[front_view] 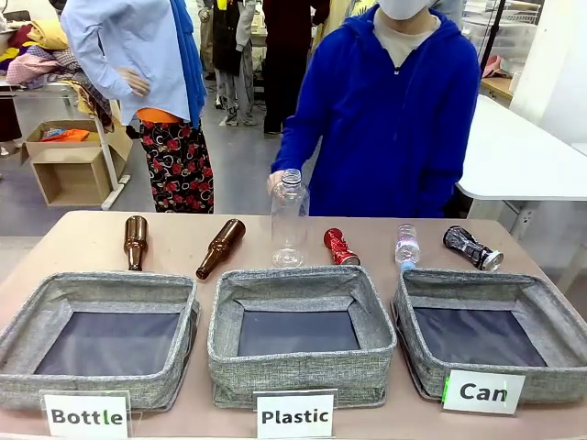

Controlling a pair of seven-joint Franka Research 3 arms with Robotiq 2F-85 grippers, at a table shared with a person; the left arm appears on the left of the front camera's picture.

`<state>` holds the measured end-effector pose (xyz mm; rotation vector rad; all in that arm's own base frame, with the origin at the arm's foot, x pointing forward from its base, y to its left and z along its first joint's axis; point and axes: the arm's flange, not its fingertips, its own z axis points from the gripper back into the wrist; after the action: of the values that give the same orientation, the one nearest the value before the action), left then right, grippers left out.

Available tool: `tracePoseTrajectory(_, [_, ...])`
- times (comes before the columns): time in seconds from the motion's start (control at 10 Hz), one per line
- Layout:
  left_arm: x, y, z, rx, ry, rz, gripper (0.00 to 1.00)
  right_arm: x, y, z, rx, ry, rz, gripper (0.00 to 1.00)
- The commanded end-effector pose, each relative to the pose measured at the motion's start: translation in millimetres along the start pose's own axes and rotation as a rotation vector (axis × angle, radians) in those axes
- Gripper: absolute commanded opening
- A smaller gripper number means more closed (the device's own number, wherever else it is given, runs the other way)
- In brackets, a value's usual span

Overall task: Sort the can waste into the basket.
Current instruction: Pick up the can waste from the table and place it in the right Fabric basket.

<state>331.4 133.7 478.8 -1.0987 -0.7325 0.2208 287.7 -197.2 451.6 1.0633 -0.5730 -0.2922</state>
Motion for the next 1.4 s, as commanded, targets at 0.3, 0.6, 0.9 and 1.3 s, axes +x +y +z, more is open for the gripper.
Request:
tracePoseTrajectory(0.3, [1,-3,1,0.001,0.011,0.013,1.00,18,61,-66,-0.290,0.149,0.142,1.00])
tracePoseTrajectory(0.6, [1,-3,1,0.001,0.011,0.013,1.00,38,85,-126,-0.618,0.212,0.240,1.00])
tracePoseTrajectory(0.9, [1,-3,1,0.001,0.011,0.013,1.00,43,92,-150,-0.818,0.152,0.318,1.00])
tracePoseTrajectory(1.3, [1,-3,1,0.001,0.011,0.013,1.00,43,94,-172,-0.822,0.250,0.418,1.00])
